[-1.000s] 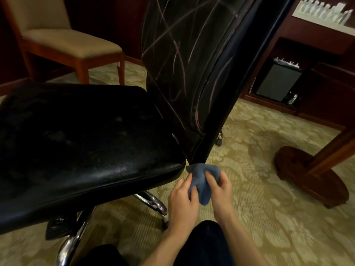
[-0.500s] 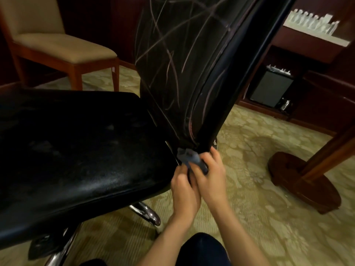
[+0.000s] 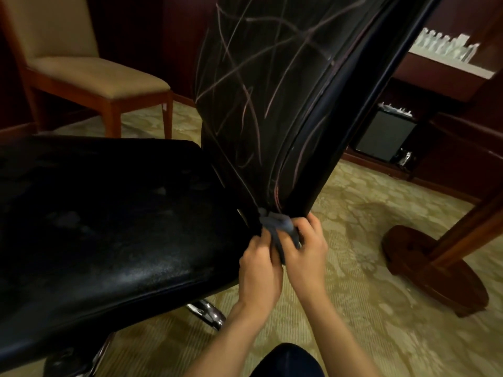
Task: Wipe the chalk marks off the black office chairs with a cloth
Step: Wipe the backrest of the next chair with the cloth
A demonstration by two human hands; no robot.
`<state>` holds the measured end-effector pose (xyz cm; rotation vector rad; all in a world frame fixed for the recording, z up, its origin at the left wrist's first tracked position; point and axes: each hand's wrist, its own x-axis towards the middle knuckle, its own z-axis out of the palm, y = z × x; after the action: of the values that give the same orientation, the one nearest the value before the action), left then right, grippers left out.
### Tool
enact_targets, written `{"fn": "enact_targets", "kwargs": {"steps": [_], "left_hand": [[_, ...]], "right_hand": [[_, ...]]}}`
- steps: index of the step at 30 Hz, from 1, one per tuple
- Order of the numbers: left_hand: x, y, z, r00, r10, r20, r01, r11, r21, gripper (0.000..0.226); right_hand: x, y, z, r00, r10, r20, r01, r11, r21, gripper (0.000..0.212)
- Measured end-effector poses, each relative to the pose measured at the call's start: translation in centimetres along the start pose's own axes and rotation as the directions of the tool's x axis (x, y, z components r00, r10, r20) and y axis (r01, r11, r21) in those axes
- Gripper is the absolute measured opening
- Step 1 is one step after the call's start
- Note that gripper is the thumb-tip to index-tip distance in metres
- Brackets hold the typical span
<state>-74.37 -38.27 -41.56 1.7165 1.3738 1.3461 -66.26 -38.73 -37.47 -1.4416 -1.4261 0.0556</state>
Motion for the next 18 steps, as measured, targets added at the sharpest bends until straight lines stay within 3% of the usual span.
{"fn": "enact_targets", "kwargs": {"steps": [5, 8, 11, 13, 14, 16, 17, 18], "left_hand": [[-0.3, 1.1, -1.1, 0.98, -0.052, 0.193, -0.017, 0.94, 0.342, 0.039], [-1.8, 1.1, -3.2, 0.975, -0.058, 0.214, -0.036, 0.911, 0.41, 0.031], [-2.3, 1.5, -5.0, 0.996, 0.045, 0.072, -0.064, 0.954, 0.292, 0.034], [-2.4, 2.2, -5.5, 0.997, -0.005, -0.078, 0.006, 1.0, 0.013, 0.036], [-2.4, 3.2, -5.8, 0.989, -0.102, -0.111, 0.078, 0.976, -0.204, 0.029], [-2.5, 5.1, -6.3, 0.952, -0.285, -0.108, 0.175, 0.803, -0.57, 0.015], [-2.7, 5.9, -6.5, 0.937, -0.315, -0.152, 0.151, 0.757, -0.635, 0.023], [-3.0, 6.6, -6.7, 0.928, -0.308, -0.212, 0.103, 0.756, -0.647, 0.028]], "right_hand": [[-1.1, -0.1, 0.3, 1.0, -0.027, -0.007, 0.026, 0.993, -0.114, 0.022], [-1.7, -0.5, -0.2, 1.0, 0.011, 0.023, -0.009, 0.996, -0.088, 0.013], [-1.9, -1.7, -1.4, 1.0, 0.018, 0.011, -0.018, 1.0, -0.002, 0.006], [-1.6, -2.6, -2.5, 0.999, 0.039, -0.023, -0.038, 0.998, 0.049, 0.017], [-1.4, -3.2, -3.1, 0.999, 0.025, -0.04, -0.022, 0.998, 0.064, 0.022], [-0.6, -4.5, -4.1, 0.998, -0.037, -0.045, 0.04, 0.997, 0.067, 0.011], [-0.2, -5.4, -4.6, 0.997, -0.074, -0.032, 0.076, 0.995, 0.072, 0.002], [0.2, -6.2, -4.9, 0.993, -0.113, -0.038, 0.116, 0.99, 0.086, 0.008]]}}
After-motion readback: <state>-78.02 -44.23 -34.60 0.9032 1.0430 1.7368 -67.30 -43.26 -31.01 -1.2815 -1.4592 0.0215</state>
